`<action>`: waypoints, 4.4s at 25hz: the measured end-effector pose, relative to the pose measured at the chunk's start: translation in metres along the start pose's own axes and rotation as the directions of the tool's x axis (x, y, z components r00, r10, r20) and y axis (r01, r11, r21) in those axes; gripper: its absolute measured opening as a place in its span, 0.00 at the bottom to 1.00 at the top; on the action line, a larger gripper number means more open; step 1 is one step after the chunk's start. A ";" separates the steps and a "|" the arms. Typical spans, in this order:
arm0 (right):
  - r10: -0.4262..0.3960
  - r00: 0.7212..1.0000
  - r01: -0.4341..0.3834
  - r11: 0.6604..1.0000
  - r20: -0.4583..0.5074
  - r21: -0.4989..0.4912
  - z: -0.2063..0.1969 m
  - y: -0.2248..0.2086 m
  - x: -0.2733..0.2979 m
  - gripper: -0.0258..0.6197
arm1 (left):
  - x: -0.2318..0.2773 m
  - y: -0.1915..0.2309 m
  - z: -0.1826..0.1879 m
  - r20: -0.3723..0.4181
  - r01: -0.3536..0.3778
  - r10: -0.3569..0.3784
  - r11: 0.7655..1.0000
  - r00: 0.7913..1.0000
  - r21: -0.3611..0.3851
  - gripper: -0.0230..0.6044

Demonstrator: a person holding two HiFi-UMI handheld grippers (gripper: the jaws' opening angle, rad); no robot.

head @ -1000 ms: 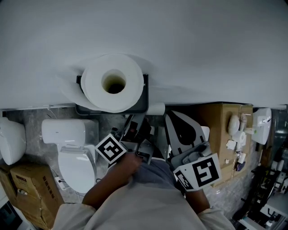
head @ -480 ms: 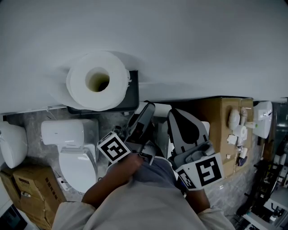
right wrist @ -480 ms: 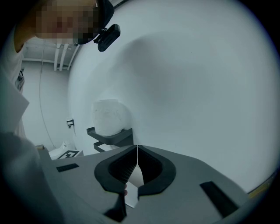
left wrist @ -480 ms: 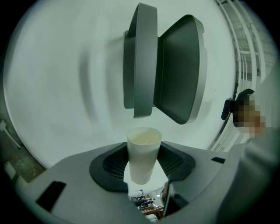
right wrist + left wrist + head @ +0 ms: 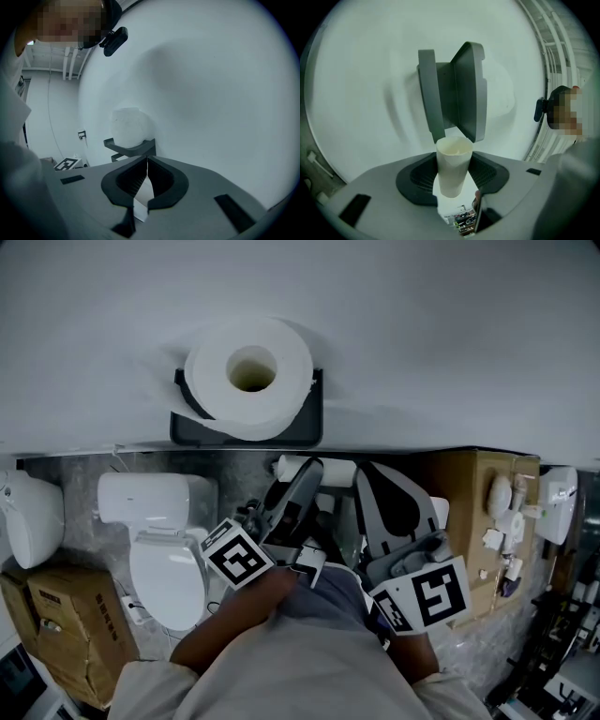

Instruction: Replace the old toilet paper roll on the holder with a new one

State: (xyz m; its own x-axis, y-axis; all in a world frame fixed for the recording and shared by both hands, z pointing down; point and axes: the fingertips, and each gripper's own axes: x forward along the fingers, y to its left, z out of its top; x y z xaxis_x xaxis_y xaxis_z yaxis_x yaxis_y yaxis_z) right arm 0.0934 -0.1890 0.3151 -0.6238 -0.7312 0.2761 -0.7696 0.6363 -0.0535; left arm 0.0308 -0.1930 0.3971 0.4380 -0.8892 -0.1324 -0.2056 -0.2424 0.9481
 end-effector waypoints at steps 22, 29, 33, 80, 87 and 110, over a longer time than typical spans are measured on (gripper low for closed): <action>0.056 0.994 -0.053 0.998 0.094 -0.030 0.026 0.092 0.015 0.07 | -0.097 -0.033 0.106 0.051 -0.093 0.079 0.896 0.996 0.434 0.36; 0.043 0.992 -0.040 0.999 0.116 -0.032 0.032 0.102 0.019 0.07 | -0.108 -0.053 0.132 0.061 -0.127 0.115 0.745 0.992 0.655 0.36; 0.026 0.993 -0.024 1.000 0.119 -0.017 0.033 0.102 0.017 0.07 | -0.110 -0.062 0.132 0.047 -0.119 0.122 0.695 0.991 0.709 0.36; -0.148 0.967 0.164 0.984 0.209 -0.063 0.086 0.083 0.077 0.65 | -0.103 -0.072 0.136 -0.040 -0.017 0.075 0.639 0.996 0.769 0.35; -0.152 0.968 0.167 0.984 0.198 -0.060 0.089 0.081 0.094 0.66 | -0.105 -0.070 0.138 -0.043 -0.016 0.075 0.644 0.996 0.765 0.35; -0.138 0.969 0.127 0.990 0.206 0.067 0.093 0.060 0.089 0.66 | -0.106 -0.066 0.136 -0.049 -0.009 0.067 0.671 0.997 0.741 0.35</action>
State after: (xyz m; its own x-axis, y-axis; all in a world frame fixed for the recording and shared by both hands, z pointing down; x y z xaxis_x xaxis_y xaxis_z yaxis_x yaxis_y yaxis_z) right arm -0.0214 -0.2386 0.2472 -0.5263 -0.8468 0.0774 -0.8498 0.5206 -0.0820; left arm -0.1207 -0.1353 0.3090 0.4653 -0.8835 -0.0545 -0.7907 -0.4425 0.4230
